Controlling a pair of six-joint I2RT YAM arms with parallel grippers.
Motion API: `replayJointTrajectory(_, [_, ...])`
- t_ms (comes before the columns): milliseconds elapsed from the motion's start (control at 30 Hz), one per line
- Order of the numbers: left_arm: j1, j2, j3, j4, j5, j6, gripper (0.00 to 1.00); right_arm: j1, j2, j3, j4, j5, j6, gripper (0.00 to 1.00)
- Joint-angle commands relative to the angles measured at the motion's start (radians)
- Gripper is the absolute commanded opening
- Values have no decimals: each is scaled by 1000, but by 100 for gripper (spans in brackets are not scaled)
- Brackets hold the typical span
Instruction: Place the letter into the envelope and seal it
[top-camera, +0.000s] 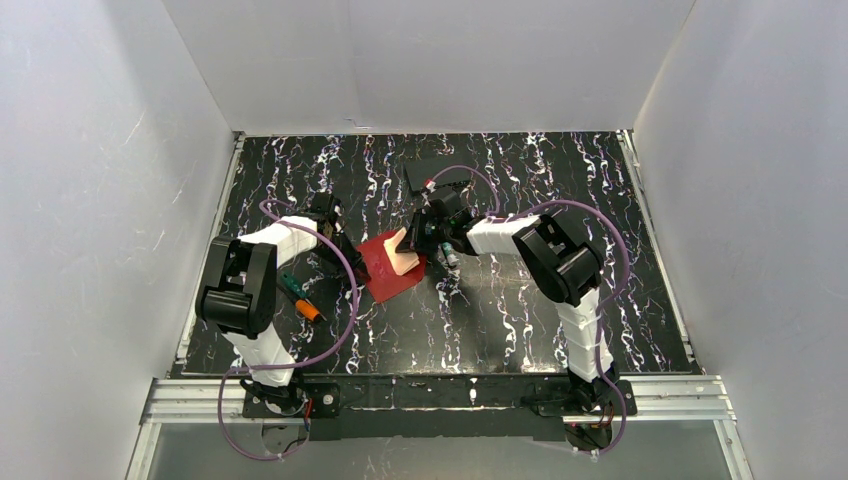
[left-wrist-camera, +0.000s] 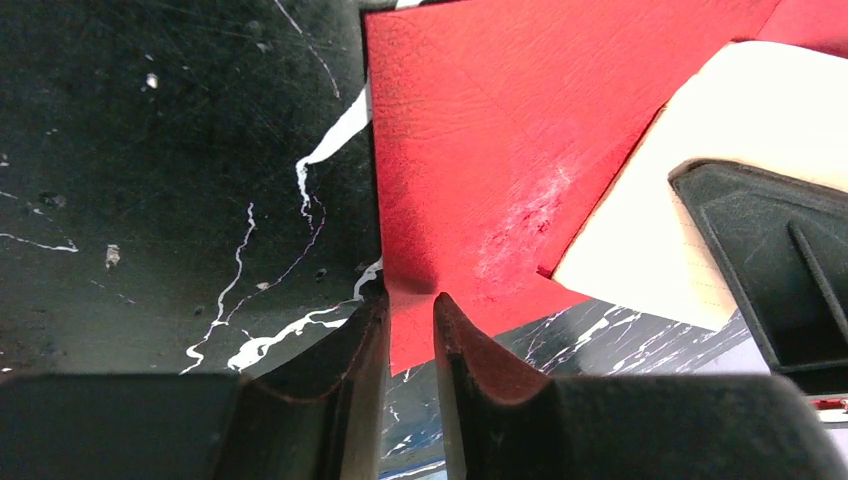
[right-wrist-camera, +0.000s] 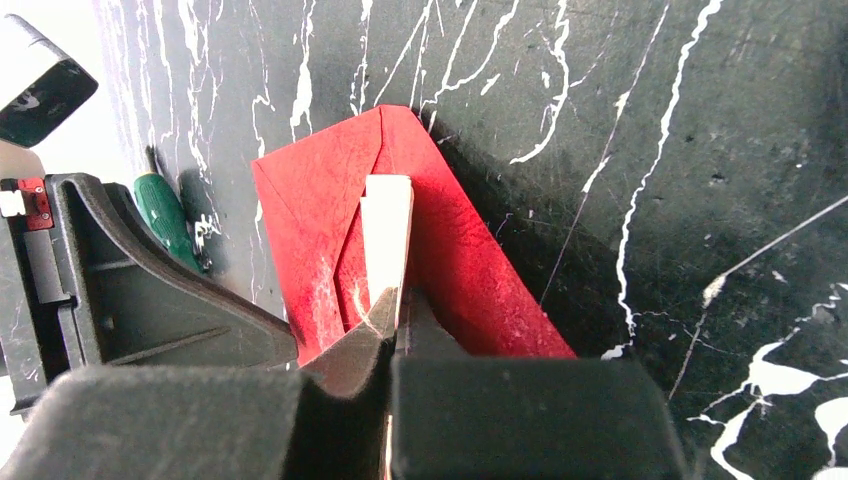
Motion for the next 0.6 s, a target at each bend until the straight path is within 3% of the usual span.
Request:
replayJointTrajectory(0, [-7,8,-41,-7,-22,7,24,28,7,35,-51,9,37,1])
replayJointTrajectory(133, [-8,-2,-46,2,-17,-14,27,29,-17,20,-167,84,129,1])
replayJointTrajectory(267, [-7,-8,-55,22,35,-67,31,31,-64,-26,-170,167,182,1])
replayJointTrajectory(567, [-8,-39,-123,135,87,-234,27,52,-75,-58,-164,205,260,1])
